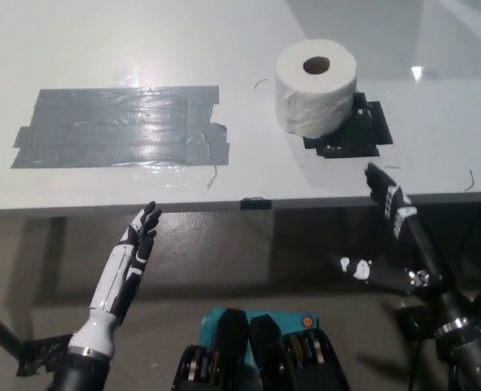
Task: A person hands over a roll of toilet paper to the robot , and the robot inserts its right thumb into the hole in the centre to grab the roll, and then places it on the balck area on the desk.
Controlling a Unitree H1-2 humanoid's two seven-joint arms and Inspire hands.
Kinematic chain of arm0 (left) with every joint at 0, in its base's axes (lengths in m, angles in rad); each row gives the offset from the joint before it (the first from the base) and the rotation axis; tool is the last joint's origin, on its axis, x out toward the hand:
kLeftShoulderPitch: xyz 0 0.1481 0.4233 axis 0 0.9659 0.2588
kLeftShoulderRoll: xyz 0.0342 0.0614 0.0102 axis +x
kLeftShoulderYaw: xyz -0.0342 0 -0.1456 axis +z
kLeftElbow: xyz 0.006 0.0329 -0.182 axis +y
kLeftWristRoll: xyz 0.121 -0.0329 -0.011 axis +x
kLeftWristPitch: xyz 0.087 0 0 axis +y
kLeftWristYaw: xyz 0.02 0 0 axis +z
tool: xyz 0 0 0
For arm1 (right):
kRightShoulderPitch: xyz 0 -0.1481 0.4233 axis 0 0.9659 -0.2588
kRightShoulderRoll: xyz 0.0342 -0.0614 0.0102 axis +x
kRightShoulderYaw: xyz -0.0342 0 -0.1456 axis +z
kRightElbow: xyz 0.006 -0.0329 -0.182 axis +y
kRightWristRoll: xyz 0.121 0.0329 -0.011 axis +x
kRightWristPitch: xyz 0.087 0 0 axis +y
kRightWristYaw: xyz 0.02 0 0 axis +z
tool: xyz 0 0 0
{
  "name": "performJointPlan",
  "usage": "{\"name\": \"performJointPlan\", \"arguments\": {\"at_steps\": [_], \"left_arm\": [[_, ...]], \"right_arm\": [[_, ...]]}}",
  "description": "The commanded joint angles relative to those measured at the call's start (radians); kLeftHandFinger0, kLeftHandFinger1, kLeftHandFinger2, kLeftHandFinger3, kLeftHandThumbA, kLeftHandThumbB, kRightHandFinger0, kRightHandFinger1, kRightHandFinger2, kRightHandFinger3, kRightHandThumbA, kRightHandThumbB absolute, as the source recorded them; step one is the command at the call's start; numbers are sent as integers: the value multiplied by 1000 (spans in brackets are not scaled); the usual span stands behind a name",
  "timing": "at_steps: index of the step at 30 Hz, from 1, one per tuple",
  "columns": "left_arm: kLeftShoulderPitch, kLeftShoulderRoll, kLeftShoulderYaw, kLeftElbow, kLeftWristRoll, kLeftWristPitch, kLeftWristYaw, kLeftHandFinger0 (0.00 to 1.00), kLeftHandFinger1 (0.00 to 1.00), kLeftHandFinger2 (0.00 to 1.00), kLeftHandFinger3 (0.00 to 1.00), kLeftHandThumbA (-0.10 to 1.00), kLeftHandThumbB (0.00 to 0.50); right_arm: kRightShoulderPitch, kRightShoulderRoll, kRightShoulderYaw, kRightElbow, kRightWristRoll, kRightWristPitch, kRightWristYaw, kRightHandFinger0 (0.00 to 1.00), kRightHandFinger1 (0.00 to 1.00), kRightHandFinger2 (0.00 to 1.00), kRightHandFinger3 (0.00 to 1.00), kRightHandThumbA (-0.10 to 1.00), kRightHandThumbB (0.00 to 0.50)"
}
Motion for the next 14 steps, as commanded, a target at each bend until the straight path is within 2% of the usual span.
{"name": "performJointPlan", "arguments": {"at_steps": [1,8,14], "left_arm": [[14,-6,-2,-22,9,-25,16,1000,1000,1000,1000,1000,141],[33,-11,-1,-29,16,-26,20,1000,1000,1000,1000,1000,153],[49,-22,-8,-22,27,-34,23,1000,1000,1000,1000,1000,144]], "right_arm": [[9,15,-29,100,57,-186,-86,1000,1000,1000,1000,1000,214],[37,-9,-15,137,64,-213,-79,1000,1000,1000,1000,1000,223],[67,-27,-9,117,76,-211,-76,1000,1000,1000,1000,1000,223]]}}
